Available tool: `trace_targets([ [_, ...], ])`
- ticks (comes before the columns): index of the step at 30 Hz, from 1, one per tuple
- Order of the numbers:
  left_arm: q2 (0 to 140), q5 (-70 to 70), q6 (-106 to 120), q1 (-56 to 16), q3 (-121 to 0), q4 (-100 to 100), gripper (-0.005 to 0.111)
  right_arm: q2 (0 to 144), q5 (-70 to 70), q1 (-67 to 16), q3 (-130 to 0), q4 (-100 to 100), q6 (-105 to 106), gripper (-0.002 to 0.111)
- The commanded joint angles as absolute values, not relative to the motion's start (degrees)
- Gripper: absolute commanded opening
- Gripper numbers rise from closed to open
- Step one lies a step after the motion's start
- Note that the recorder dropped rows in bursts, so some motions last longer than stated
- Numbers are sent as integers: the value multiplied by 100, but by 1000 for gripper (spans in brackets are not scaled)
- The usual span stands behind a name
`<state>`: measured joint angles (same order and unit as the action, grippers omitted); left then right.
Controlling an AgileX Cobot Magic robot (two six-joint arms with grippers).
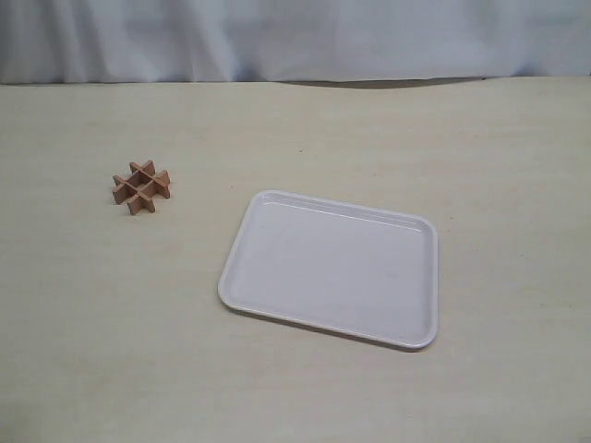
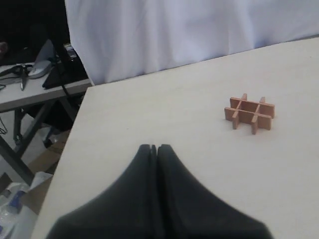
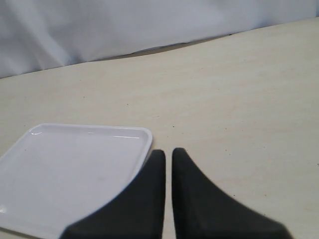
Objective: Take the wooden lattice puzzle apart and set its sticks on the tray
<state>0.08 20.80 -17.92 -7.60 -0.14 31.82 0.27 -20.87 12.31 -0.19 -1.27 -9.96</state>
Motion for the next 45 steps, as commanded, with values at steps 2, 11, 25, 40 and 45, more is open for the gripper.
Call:
trace_targets([
  [2,0,2093,-1796,-806,0,3557,0,0,-2088,1249,0,-79,-969,4],
  [11,0,244,-1942,-806,0,3993,0,0,-2088,1249,0,-79,-969,4],
  [25,21,-2924,-3893,-772,-224,1369,0,0,-2088,1249,0,-79,-969,4],
  [40,5718,-571,-887,-772,-3489,336,0,0,-2088,1249,0,-79,-969,4],
  [45,7742,2229,-757,-1044,-5315,424,0,0,-2088,1249,0,-79,-969,4],
])
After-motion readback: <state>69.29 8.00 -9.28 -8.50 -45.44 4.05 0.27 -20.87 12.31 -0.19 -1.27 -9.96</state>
